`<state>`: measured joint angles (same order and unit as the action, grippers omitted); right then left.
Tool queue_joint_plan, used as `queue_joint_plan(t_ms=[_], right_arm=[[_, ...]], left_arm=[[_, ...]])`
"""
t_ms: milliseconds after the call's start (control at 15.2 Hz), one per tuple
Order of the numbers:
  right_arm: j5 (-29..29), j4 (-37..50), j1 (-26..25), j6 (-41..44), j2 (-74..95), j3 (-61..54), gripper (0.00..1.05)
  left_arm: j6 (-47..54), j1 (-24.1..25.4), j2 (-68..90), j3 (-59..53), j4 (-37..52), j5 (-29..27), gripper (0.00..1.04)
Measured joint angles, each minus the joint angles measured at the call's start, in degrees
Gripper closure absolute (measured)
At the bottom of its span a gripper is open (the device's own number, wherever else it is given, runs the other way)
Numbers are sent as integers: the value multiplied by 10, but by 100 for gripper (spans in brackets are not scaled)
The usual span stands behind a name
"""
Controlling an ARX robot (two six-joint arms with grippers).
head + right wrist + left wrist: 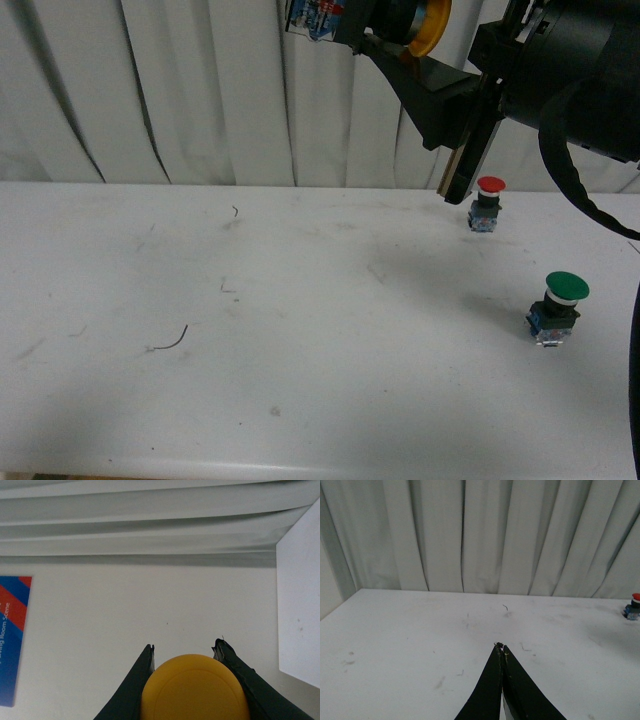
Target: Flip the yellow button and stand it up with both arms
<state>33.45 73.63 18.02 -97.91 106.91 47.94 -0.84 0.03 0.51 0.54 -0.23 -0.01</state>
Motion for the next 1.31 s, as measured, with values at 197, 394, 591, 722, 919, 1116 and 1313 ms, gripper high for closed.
queue_joint_plan(t_ms=[197,394,591,722,919,1116,1313], right_arm=[[0,-2,-2,10,0,-2,70],[-4,-4,-22,83,-6,-12,70],[-38,-6,-70,284,-52,-3,70],[-88,-95,-80,419,-78,31,70],[-177,-232,-96,626,-77,64,70],[-346,-344,-137,947,-30,116,70],[-380,-381,-147,977,0,142,70]], left_arm=[[0,0,0,0,-1,0,84],[0,0,0,0,0,0,55],[0,0,0,0,0,0,22],[0,0,0,0,0,0,6],[0,0,0,0,0,0,7],[0,0,0,0,0,0,7],[0,0,0,0,0,0,7]])
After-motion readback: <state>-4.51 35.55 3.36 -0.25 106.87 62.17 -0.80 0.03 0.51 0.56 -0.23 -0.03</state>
